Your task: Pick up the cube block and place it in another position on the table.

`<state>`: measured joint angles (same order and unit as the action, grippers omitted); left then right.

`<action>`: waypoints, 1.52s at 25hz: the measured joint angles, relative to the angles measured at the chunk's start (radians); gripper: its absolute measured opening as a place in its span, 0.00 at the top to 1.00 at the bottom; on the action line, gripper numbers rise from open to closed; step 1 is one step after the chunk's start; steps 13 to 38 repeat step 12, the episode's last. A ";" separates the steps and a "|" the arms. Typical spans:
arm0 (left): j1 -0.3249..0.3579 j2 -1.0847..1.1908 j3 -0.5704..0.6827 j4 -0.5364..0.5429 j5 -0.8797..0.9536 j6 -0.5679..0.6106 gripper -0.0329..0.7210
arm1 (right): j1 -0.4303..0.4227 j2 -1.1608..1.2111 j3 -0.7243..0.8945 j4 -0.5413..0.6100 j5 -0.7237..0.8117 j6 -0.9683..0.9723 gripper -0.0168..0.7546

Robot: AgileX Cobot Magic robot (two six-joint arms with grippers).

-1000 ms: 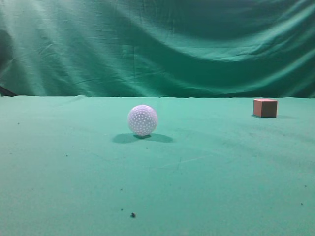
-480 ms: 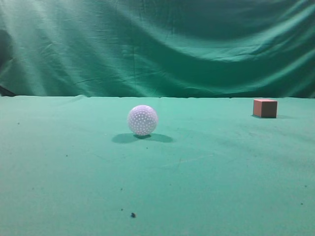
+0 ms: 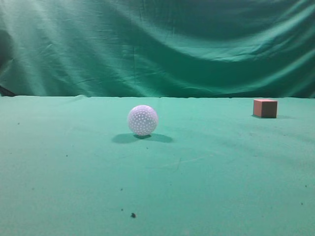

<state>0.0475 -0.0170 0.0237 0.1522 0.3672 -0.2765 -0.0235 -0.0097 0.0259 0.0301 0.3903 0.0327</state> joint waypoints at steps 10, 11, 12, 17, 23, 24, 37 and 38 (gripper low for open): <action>0.000 0.000 0.000 0.000 0.000 0.000 0.61 | 0.000 0.000 0.000 0.000 0.001 0.000 0.98; 0.000 0.000 0.000 0.000 0.000 0.000 0.61 | 0.000 0.000 0.000 0.000 0.001 0.000 0.98; 0.000 0.000 0.000 0.000 0.000 0.000 0.61 | 0.000 0.000 0.000 0.000 0.001 0.000 0.98; 0.000 0.000 0.000 0.000 0.000 0.000 0.61 | 0.000 0.000 0.000 0.000 0.001 0.000 0.98; 0.000 0.000 0.000 0.000 0.000 0.000 0.61 | 0.000 0.000 0.000 0.000 0.001 0.000 0.98; 0.000 0.000 0.000 0.000 0.000 0.000 0.61 | 0.000 0.000 0.000 0.000 0.001 0.000 0.98; 0.000 0.000 0.000 0.000 0.000 0.000 0.61 | 0.000 0.000 0.000 0.000 0.001 0.000 0.98; 0.000 0.000 0.000 0.000 0.000 0.000 0.61 | 0.000 0.000 0.000 0.000 0.001 0.000 0.98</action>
